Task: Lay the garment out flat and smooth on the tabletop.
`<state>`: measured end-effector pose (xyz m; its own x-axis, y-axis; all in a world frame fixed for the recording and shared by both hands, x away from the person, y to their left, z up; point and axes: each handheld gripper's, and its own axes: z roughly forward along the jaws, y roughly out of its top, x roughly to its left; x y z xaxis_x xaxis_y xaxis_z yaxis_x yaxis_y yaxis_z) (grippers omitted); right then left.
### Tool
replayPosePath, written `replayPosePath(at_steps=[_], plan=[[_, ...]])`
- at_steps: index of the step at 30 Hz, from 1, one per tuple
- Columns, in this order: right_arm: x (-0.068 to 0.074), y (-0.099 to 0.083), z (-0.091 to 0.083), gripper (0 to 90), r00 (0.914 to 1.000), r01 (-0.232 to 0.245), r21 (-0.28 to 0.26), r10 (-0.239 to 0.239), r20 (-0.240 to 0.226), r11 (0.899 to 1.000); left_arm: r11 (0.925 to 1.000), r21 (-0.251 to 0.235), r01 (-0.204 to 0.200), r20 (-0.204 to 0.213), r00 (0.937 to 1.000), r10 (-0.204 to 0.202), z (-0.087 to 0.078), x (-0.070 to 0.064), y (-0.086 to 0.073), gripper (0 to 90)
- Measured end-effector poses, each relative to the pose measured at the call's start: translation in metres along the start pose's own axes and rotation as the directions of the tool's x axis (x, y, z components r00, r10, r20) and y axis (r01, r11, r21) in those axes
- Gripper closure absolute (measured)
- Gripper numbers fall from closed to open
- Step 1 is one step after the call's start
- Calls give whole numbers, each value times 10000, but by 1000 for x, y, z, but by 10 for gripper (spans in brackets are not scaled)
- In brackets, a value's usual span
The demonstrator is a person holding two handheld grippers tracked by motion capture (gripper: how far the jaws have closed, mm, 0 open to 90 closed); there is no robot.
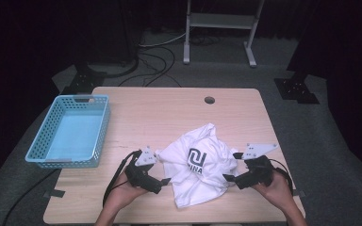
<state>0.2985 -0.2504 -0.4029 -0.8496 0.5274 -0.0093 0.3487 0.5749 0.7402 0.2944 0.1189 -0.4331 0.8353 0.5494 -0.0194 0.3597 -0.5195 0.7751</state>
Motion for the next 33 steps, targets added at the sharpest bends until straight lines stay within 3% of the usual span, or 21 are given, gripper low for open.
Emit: replayPosePath(at_steps=[4, 17, 26, 33], plan=[[-5, 8, 12, 165, 9999, 41, 243, -37, -140, 9997, 10000, -4, 24, 147, 9999, -24, 1, -1, 0, 47], [-18, 18, 48, 195, 9980, -165, 1070, 229, -588, 9941, 10000, -36, 68, 58, 10000, -67, -2, 0, 2, 46], [-25, 18, 66, 308, 9983, -222, 1715, 310, -489, 9849, 10000, -31, 31, 105, 9999, -31, -1, -1, 3, 47], [-27, 14, 78, 395, 9981, -292, 1890, 390, -486, 9816, 10000, 54, 70, 188, 9998, -71, 1, -1, 1, 47]])
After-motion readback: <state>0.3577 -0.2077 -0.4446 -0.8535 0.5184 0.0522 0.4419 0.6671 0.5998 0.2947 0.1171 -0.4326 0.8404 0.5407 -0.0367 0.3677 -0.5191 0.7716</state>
